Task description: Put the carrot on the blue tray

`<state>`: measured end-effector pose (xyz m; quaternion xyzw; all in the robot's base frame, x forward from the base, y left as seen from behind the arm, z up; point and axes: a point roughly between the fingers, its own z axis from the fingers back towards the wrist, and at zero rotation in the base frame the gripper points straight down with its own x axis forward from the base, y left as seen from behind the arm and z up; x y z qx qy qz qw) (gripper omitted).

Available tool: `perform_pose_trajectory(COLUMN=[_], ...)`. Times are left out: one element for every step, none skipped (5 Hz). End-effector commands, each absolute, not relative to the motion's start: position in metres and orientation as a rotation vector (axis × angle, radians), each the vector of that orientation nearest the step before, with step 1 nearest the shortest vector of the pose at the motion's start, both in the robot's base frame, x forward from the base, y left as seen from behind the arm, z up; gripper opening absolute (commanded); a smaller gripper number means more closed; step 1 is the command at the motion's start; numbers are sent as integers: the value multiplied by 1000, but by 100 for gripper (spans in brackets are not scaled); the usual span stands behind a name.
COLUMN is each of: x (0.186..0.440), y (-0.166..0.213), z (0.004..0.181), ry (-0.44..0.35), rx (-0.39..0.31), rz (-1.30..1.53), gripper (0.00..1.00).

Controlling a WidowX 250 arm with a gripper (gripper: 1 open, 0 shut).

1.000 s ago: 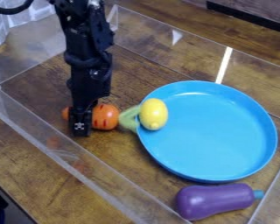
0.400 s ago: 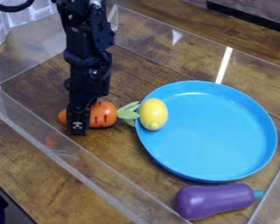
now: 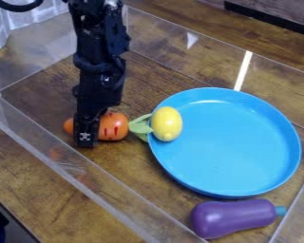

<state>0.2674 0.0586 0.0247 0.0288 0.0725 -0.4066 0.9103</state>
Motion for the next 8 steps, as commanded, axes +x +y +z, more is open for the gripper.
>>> perform_pose_trajectory(x=[283,284,284,286,287,286,286,285], y=[55,53,51,47,43,38,34,31], z=[51,54,58,66,76,86,88,88], ry=[72,74,77,84,95,112,118,122], rx=[122,132,142,159,180,195,201,204], rz=[-860,-869,-878,-890,-899,-901,-909,-915], gripper=[0,0,0,0,0,0,0,0])
